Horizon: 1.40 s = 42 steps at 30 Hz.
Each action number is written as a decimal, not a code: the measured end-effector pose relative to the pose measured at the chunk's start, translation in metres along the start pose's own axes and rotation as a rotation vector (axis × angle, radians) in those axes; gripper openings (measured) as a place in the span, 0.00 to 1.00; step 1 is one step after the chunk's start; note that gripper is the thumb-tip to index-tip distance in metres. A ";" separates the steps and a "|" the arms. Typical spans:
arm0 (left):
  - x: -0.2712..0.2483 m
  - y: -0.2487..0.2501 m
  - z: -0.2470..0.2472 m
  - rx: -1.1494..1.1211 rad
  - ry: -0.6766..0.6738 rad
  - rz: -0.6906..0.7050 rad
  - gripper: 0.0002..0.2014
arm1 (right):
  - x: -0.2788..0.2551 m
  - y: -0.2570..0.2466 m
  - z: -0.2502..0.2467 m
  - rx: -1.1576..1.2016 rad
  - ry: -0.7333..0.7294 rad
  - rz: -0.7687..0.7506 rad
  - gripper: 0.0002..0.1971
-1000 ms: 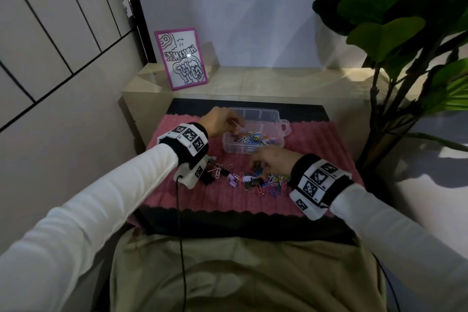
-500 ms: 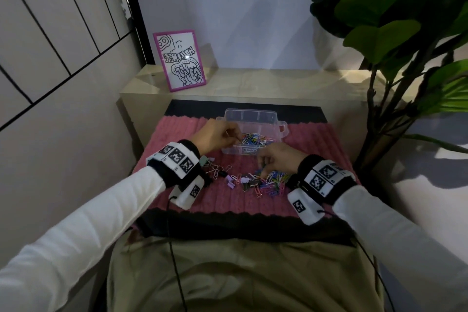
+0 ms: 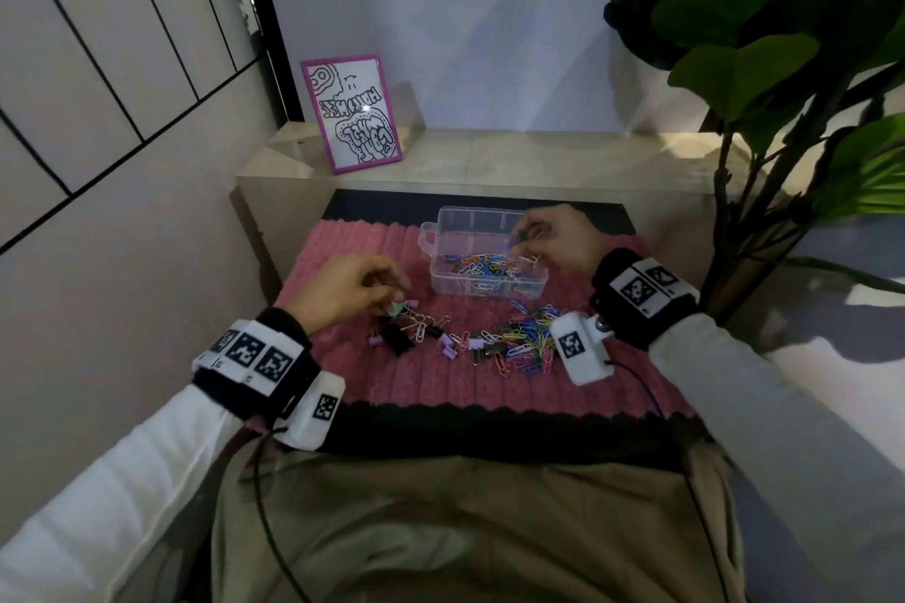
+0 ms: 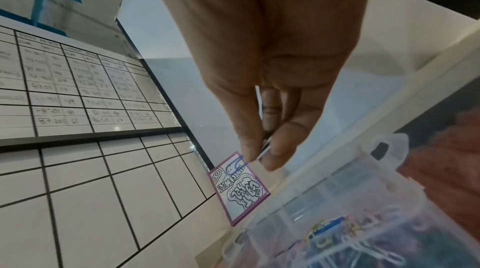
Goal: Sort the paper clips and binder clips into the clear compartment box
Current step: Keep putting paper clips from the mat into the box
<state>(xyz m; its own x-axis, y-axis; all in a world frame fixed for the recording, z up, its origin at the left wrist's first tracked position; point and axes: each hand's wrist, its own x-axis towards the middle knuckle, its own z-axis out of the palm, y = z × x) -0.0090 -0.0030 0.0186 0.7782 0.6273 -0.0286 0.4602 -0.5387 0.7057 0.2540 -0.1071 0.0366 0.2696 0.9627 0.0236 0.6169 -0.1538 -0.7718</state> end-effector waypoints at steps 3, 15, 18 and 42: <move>-0.002 -0.006 -0.002 0.010 0.041 -0.017 0.08 | 0.018 0.000 0.002 0.031 0.057 0.061 0.05; 0.006 0.002 0.042 0.549 -0.172 0.129 0.09 | -0.004 -0.009 0.031 -0.365 -0.041 -0.198 0.08; 0.010 0.007 0.044 0.612 -0.196 0.109 0.09 | -0.019 -0.018 0.048 -0.432 -0.348 -0.238 0.07; 0.054 0.050 0.067 0.250 -0.259 0.130 0.08 | -0.019 0.014 0.016 0.066 -0.085 -0.040 0.03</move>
<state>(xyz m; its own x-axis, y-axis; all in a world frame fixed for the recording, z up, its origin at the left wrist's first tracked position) 0.0842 -0.0336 0.0050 0.9043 0.3994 -0.1510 0.4161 -0.7448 0.5217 0.2454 -0.1235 0.0149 0.1802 0.9836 0.0029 0.5753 -0.1030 -0.8115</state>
